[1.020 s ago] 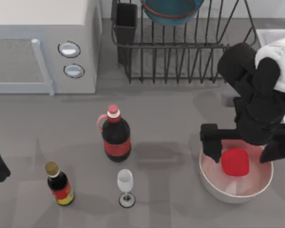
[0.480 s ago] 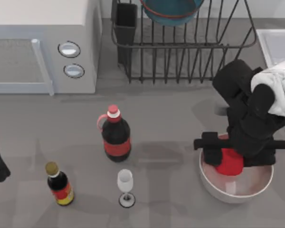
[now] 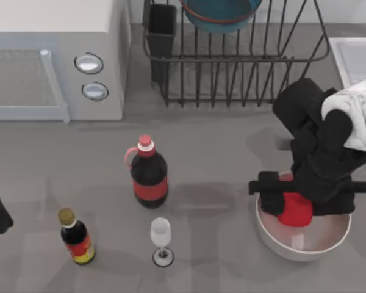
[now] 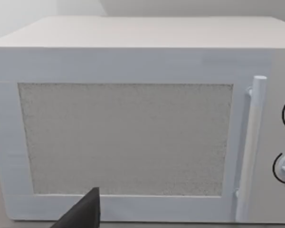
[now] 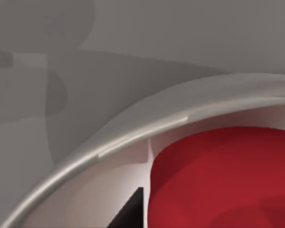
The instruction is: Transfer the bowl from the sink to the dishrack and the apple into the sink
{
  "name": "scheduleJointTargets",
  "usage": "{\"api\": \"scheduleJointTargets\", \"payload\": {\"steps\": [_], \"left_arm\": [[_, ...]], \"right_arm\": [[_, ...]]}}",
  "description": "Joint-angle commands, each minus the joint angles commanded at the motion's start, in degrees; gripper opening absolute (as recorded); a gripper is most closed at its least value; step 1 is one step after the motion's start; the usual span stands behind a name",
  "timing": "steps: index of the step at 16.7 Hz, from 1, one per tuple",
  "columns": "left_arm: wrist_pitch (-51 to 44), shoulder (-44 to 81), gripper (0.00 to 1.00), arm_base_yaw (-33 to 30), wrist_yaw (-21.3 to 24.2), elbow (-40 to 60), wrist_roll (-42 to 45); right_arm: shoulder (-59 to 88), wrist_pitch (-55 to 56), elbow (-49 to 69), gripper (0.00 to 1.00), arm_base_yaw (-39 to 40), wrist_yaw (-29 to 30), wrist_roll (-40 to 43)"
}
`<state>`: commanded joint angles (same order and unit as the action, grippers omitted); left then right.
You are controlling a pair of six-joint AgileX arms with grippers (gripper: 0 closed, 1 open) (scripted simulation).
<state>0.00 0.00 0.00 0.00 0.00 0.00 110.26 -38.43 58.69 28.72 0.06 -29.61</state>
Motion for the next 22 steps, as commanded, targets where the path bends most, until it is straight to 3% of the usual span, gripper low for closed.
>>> {"api": "scheduleJointTargets", "payload": {"steps": [7, 15, 16, 22], "left_arm": [[0.0, 0.0, 1.0, 0.0, 0.0, 0.0, 0.0], [0.0, 0.0, 1.0, 0.0, 0.0, 0.0, 0.0], [0.0, 0.0, 1.0, 0.0, 0.0, 0.0, 0.0], [0.0, 0.0, 1.0, 0.0, 0.0, 0.0, 0.0]], "right_arm": [[0.0, 0.0, 0.0, 0.02, 0.0, 0.0, 0.0], [0.0, 0.0, 0.0, 0.0, 0.0, 0.0, 0.0], [-6.72, -3.64, 1.58, 0.0, 1.17, -0.13, 0.18], [-9.65, -12.54, 8.79, 0.0, 1.18, -0.17, 0.18]]}}
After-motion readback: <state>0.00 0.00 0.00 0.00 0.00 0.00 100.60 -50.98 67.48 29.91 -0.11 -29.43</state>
